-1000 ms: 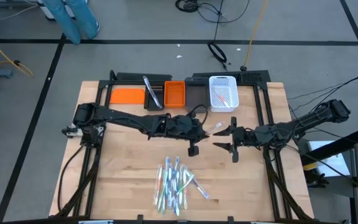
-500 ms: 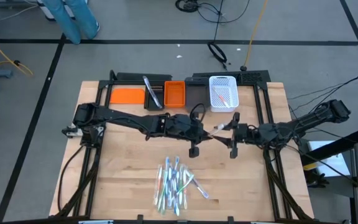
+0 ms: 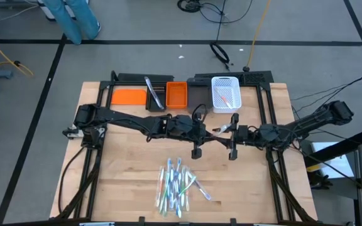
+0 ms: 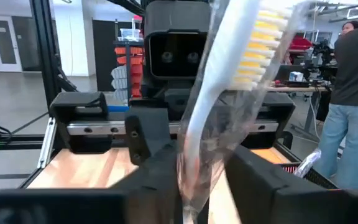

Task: Pick & Place Toothbrushes
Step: Put the orange toothbrush into the white bin

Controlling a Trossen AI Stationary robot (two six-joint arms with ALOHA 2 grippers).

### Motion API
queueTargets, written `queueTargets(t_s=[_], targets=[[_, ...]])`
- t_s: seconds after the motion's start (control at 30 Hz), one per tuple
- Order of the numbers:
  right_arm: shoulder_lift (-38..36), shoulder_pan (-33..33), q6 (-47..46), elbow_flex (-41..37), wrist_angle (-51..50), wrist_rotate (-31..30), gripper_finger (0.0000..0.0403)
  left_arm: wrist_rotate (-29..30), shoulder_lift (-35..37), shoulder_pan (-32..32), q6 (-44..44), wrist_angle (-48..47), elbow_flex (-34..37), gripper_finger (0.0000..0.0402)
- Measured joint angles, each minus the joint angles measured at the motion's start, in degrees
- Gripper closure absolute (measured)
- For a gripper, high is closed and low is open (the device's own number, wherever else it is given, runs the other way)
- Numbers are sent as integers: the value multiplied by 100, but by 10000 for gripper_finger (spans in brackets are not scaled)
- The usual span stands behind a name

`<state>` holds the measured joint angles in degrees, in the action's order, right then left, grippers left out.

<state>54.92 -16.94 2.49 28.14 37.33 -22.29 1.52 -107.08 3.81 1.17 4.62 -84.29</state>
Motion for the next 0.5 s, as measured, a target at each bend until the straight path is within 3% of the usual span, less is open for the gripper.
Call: queueTargets(t_s=[0.17,0.33,0.5], targets=[[260,42,249,2,220,5,385,6,-1,-4,25,-42,2,383],[282,41,261,2,248,7,386,15,-3,-4,25,-52,2,389],[286,47,325,2,208,-13,386,15,-3,-6,-31,-178,2,341]])
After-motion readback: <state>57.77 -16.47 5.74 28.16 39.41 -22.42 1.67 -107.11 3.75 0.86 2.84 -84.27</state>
